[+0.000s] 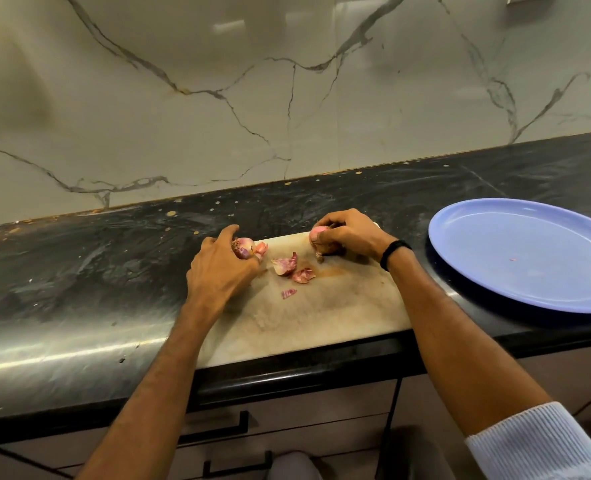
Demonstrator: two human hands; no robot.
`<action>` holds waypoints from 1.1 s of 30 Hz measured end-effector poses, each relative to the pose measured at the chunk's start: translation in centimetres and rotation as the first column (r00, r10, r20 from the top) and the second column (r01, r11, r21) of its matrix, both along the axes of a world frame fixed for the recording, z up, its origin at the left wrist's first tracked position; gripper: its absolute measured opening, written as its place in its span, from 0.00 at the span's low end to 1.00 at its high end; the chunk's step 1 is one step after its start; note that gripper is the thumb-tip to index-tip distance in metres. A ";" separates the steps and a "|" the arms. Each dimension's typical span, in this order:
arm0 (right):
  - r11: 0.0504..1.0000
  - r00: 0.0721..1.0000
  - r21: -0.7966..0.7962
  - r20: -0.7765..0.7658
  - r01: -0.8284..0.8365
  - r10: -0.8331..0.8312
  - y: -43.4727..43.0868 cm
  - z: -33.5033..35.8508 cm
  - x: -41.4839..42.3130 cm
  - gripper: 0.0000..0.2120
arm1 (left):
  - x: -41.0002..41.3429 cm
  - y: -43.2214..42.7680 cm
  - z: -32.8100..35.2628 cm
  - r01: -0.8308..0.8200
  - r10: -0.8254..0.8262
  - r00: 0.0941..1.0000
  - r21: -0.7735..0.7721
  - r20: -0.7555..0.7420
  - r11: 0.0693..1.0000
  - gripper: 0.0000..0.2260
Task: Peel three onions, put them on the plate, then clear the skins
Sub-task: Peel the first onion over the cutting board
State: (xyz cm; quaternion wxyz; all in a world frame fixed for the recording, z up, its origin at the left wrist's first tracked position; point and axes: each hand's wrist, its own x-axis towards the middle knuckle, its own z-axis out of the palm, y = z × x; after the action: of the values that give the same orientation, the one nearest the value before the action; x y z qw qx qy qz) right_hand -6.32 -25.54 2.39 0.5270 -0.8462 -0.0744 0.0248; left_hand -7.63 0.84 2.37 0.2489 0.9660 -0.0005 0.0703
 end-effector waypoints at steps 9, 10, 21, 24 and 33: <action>0.991 0.998 0.134 0.051 0.023 -0.030 0.5 0.3 0.0 0.12 | 0.0 -0.9 2.5 0.042 0.094 0.922 -0.337 0.376 0.941 0.16; 0.988 0.998 0.151 0.052 0.028 -0.036 0.4 0.3 0.1 0.12 | 0.2 -1.2 2.9 0.068 0.091 0.898 -0.340 0.430 0.938 0.15; 0.913 0.974 0.360 0.049 0.190 -0.222 -0.2 0.2 0.5 0.15 | -0.8 -9.3 0.8 0.278 -0.132 0.949 -0.566 0.286 0.776 0.12; 0.902 0.958 0.354 0.046 0.248 -0.282 -0.2 0.2 0.7 0.16 | -1.6 -9.0 0.4 0.231 -0.140 0.953 -0.344 0.268 0.910 0.13; 0.899 0.941 0.316 0.050 0.303 -0.335 -0.5 0.0 1.1 0.16 | -2.4 -8.7 1.1 0.161 -0.131 0.985 -0.322 0.112 0.933 0.15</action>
State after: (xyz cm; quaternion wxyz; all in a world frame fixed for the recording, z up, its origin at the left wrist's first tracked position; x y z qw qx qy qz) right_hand -5.26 -26.04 2.41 0.6432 -0.7558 0.0353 -0.1177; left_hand -10.01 -7.84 3.43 0.4112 0.9039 -0.0716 0.0936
